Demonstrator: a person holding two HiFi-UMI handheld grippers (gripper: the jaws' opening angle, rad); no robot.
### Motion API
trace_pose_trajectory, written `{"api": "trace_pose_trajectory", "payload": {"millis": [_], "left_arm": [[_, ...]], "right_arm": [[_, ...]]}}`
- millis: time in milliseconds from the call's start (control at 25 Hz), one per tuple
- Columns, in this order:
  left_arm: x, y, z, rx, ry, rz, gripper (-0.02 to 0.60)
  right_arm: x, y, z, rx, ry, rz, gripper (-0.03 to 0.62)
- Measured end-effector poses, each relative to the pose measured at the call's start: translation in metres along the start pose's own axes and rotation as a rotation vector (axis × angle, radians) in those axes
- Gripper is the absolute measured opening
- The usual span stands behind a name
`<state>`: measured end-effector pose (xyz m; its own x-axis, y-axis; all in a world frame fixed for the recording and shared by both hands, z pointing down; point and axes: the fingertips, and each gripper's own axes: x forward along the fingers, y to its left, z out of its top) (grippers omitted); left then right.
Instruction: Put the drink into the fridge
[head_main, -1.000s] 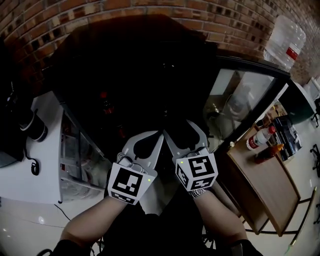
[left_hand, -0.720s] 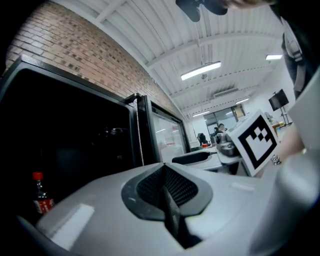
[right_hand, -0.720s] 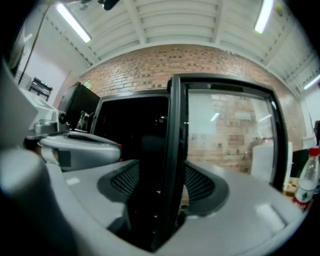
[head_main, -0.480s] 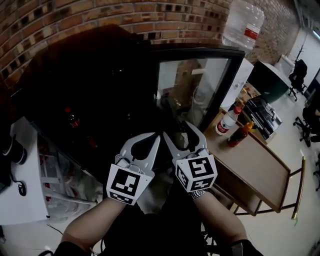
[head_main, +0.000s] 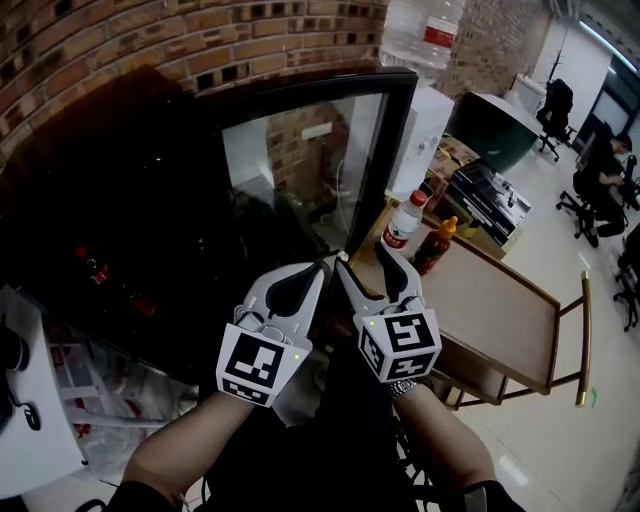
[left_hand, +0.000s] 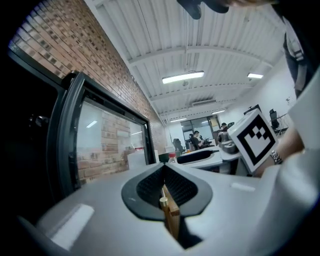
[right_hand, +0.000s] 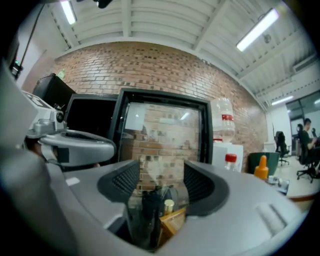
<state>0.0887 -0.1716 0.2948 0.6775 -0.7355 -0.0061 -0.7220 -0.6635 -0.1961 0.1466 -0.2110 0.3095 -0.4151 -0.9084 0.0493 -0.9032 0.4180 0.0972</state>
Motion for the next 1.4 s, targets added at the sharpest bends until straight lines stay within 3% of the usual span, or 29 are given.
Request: {"api": "trace_pose_trajectory", "payload": {"millis": [360, 800, 1080, 1400], "left_arm": [[0.048, -0.049, 0.003, 0.014, 0.005, -0.114, 0.005], [0.090, -0.092, 0.004, 0.005, 0.015, -0.178, 0.005], [0.117, -0.107, 0.006, 0.017, 0.023, -0.223, 0.005], [0.142, -0.112, 0.006, 0.025, 0.031, -0.245, 0.005]], "right_arm": [[-0.037, -0.072, -0.017, 0.035, 0.046, -0.153, 0.279], [-0.061, -0.143, -0.045, 0.078, 0.133, -0.292, 0.281], [-0.056, -0.174, -0.062, 0.117, 0.176, -0.336, 0.281], [-0.037, -0.193, -0.074, 0.142, 0.205, -0.328, 0.290]]}}
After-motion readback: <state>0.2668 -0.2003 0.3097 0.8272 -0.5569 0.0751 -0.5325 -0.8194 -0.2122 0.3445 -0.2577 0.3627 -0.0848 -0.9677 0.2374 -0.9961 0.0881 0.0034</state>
